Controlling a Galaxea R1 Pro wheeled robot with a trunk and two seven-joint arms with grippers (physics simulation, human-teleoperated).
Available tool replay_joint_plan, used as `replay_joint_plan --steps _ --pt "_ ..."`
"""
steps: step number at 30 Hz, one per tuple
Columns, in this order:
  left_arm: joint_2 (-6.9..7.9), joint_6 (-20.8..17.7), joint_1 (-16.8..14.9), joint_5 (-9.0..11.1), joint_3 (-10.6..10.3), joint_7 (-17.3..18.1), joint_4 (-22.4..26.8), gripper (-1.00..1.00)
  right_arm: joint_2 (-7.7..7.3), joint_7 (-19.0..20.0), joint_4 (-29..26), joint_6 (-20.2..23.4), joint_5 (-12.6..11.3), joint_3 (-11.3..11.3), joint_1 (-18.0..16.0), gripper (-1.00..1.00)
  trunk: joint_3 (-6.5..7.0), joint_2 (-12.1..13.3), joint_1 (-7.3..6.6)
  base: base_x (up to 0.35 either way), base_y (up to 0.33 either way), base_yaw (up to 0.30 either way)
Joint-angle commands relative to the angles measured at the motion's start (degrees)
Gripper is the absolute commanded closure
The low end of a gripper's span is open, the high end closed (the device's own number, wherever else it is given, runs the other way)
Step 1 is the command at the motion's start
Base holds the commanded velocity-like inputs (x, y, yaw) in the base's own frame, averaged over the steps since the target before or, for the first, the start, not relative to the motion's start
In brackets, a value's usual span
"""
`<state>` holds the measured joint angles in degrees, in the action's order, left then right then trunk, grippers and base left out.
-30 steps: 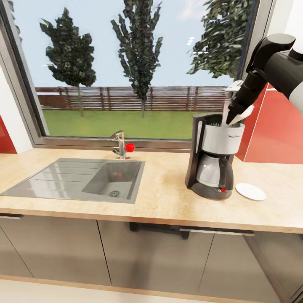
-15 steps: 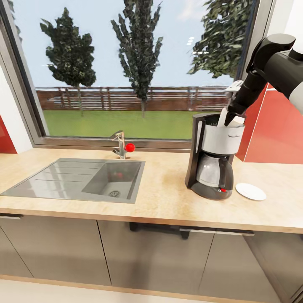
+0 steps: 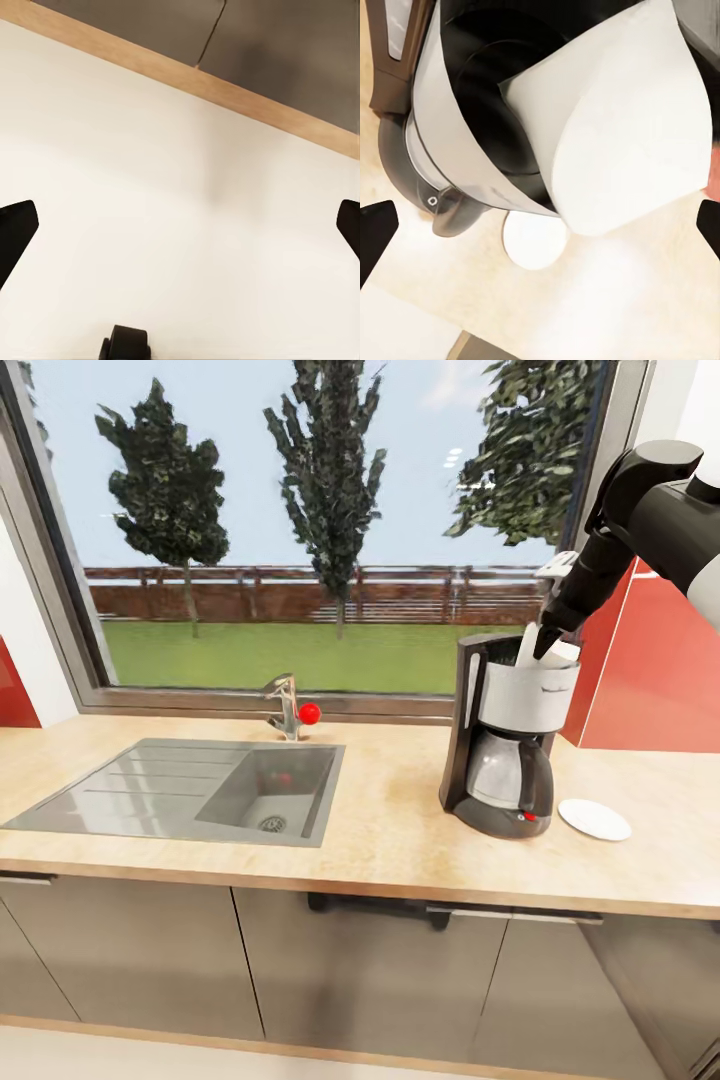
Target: Set up a coffee station on the kitchen countertop: keep the coffee maker on the countertop, move the bottle of coffee from the kitchen shelf to the counter next to the coffee maker, place a paper coffee filter on top of the coffee maker, put the saucer next to the coffee maker with the coffee cup on the saucer, and place the electric kettle next to the coffee maker.
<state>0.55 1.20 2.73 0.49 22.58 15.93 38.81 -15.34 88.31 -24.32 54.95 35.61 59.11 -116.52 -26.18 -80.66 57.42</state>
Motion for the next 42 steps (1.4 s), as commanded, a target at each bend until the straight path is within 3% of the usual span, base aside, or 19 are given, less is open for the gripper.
replay_joint_plan --steps 1,8,16,24,28,31,36,42 --pt "-0.02 0.05 0.00 0.04 0.13 0.35 0.03 -1.00 -0.04 0.55 -0.17 0.60 0.51 0.06 -0.03 -1.00 0.13 0.39 -0.23 0.000 0.000 0.000" --pt "-0.02 0.07 -0.01 0.04 0.12 0.33 0.03 -1.00 -0.04 0.55 -0.19 0.60 0.51 0.03 -0.03 -1.00 0.31 0.79 -0.45 0.000 0.000 0.000" --pt "-0.02 0.04 -0.01 0.04 0.10 0.33 0.03 -1.00 -0.07 0.55 -0.19 0.60 0.51 -0.32 -0.03 -1.00 1.75 4.00 -2.20 0.000 0.000 0.000" --pt "-0.02 0.06 -0.01 0.04 0.11 0.33 0.03 -1.00 -0.69 0.17 -0.20 0.70 0.43 -0.86 -0.21 -1.00 1.75 4.00 -2.20 0.000 0.000 0.000" --pt "-0.02 0.09 0.00 0.04 0.12 0.33 0.03 -1.00 -0.92 -0.15 -0.20 0.81 0.42 -3.81 -1.12 -1.00 1.75 4.00 -2.20 0.000 0.000 0.000" --pt "-0.02 0.11 -0.01 0.04 0.16 0.33 0.03 -1.00 -1.01 -1.38 -0.23 0.75 0.42 -9.84 -1.51 -1.00 1.75 4.00 -2.20 0.000 0.000 0.000" --pt "-0.02 0.12 0.00 0.04 0.18 0.33 0.03 -1.00 -1.57 -2.67 -0.27 0.77 0.42 -12.21 -1.65 -1.00 1.75 4.00 -2.20 0.000 0.000 0.000" --pt "-0.02 0.12 0.00 0.04 0.18 0.35 0.03 -1.00 -1.89 -3.09 -0.28 0.77 0.42 -12.96 -1.69 -1.00 1.75 4.00 -2.20 -0.057 0.000 0.000"
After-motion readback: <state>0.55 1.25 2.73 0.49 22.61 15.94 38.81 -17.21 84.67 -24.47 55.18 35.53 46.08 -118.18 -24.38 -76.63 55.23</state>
